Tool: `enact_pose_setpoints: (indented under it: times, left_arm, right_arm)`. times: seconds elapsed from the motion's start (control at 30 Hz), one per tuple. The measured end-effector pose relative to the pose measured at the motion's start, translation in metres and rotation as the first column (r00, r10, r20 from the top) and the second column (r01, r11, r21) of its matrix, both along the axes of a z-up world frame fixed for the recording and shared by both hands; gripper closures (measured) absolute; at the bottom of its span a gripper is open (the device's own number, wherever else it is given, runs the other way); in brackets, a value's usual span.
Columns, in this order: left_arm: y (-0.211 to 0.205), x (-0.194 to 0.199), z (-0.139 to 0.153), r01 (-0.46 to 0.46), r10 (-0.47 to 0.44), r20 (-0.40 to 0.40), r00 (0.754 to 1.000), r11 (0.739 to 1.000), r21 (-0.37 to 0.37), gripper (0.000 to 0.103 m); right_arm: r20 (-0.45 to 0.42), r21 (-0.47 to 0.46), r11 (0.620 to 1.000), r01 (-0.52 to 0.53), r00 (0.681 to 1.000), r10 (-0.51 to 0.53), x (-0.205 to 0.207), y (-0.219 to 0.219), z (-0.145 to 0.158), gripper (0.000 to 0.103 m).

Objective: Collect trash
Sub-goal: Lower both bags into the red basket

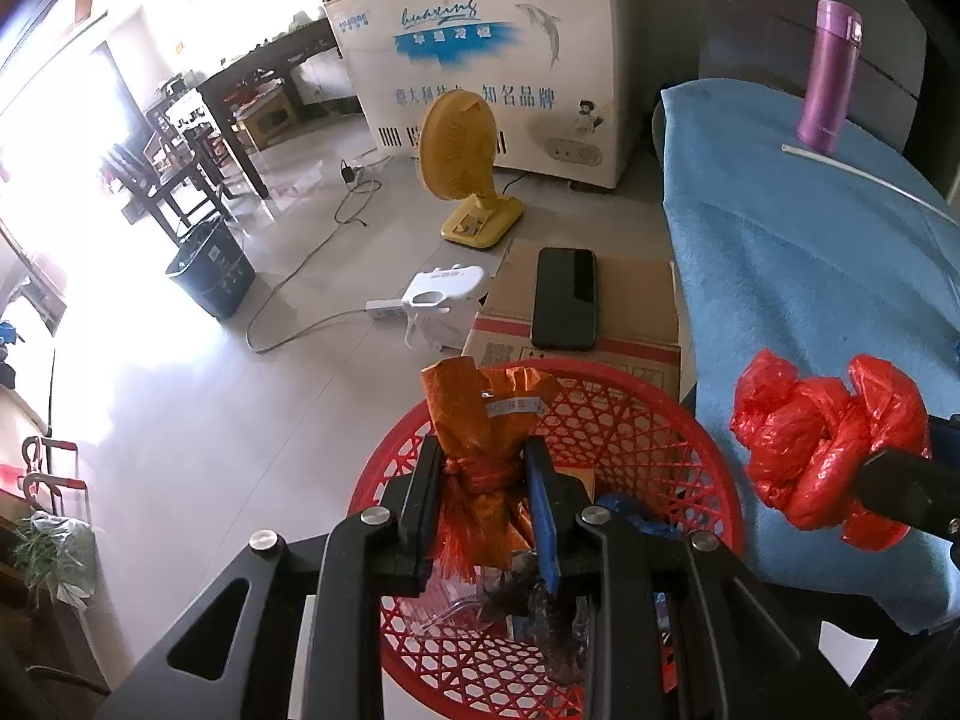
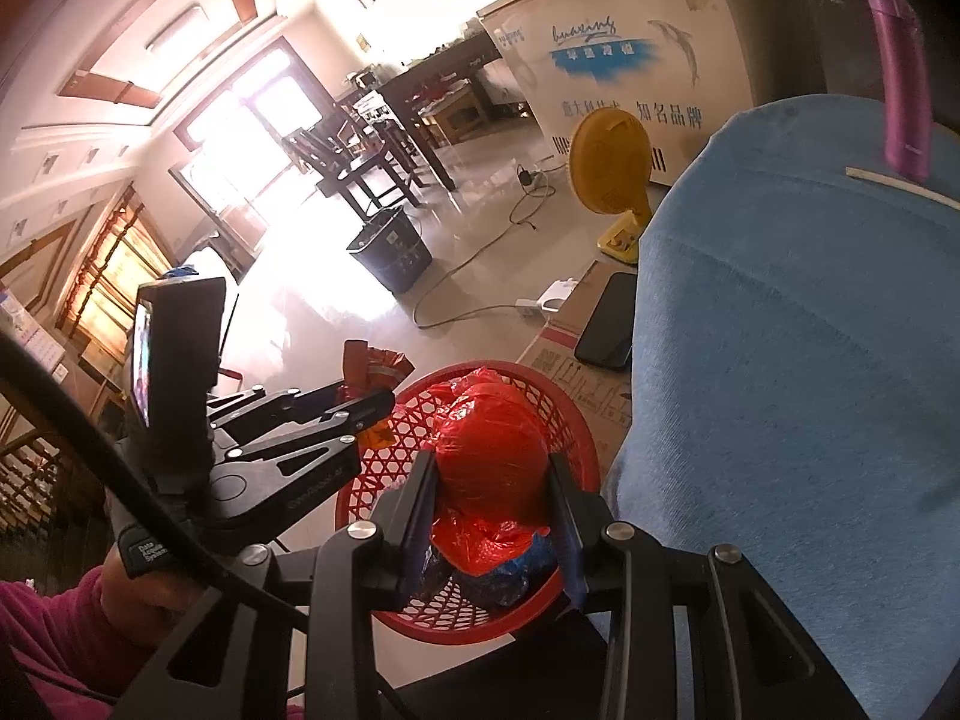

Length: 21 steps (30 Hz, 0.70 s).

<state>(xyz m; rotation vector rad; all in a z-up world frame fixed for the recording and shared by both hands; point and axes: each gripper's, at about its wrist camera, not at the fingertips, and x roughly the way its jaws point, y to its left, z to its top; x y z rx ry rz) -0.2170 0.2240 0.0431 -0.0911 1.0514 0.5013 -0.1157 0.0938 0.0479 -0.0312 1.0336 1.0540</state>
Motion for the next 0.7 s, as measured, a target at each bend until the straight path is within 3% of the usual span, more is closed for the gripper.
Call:
enact_pose_setpoints:
  times: [0.7]
  left_arm:
    - [0.002, -0.001, -0.011, -0.002, 0.002, -0.041, 0.999, 1.0, -0.002, 0.075]
  right_arm:
    - [-0.021, -0.019, 1.0, -0.019, 1.0, 0.019, 0.005, 0.01, -0.015, 0.065]
